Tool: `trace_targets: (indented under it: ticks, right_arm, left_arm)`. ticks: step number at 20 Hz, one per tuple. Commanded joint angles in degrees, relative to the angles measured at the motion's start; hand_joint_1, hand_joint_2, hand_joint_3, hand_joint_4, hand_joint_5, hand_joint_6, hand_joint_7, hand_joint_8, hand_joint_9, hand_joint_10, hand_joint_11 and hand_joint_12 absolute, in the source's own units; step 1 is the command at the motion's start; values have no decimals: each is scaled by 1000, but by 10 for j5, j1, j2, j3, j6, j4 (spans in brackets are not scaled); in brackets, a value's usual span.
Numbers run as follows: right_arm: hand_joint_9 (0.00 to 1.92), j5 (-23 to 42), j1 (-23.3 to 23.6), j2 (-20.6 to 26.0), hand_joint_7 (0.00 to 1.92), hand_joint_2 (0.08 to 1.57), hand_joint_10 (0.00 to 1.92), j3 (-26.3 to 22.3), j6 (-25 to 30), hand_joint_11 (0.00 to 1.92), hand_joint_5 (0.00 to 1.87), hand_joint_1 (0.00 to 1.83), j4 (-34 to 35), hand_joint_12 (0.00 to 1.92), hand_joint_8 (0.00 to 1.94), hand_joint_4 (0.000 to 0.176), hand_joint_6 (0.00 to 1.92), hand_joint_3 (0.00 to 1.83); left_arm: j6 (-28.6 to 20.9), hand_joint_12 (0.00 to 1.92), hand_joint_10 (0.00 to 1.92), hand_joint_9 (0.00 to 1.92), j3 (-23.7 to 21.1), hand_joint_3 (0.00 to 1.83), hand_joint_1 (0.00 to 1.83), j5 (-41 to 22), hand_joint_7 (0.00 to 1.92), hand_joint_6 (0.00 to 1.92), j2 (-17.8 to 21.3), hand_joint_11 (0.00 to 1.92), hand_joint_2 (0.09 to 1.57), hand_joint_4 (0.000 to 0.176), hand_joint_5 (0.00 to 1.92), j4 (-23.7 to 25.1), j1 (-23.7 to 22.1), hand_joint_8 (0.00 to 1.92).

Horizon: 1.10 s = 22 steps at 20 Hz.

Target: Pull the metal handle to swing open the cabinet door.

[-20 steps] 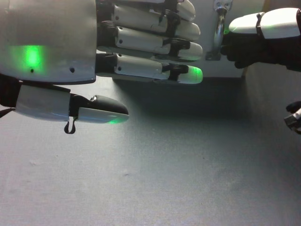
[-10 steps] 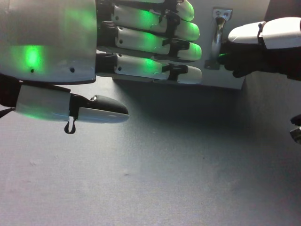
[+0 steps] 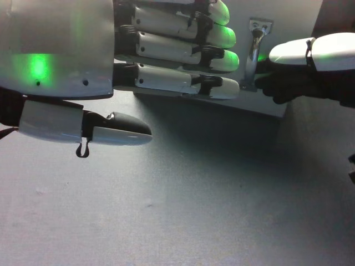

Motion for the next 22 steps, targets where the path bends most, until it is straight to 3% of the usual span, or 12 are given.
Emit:
trace_targets:
  ticks: [1,13,22]
  right_arm:
    - [311,60,2,7,346,1542,1,-6,4,0,337,0,5,853,1,0,2,1]
    - [316,97,-28,47,352,1541,2,-50,4,0,343,0,5,858,1,0,2,1]
    - [315,111,-40,67,351,1542,2,-43,4,0,343,0,5,849,3,0,3,1]
  left_arm:
    - [5,645,5,286,0,33,0,-14,311,5,4,6,1571,0,297,-56,-5,5]
    - [5,670,2,293,0,33,0,-14,321,3,4,0,1571,0,306,-56,-5,2]
    - [5,664,3,290,0,41,0,-14,314,2,4,0,1571,0,301,-56,-5,2]
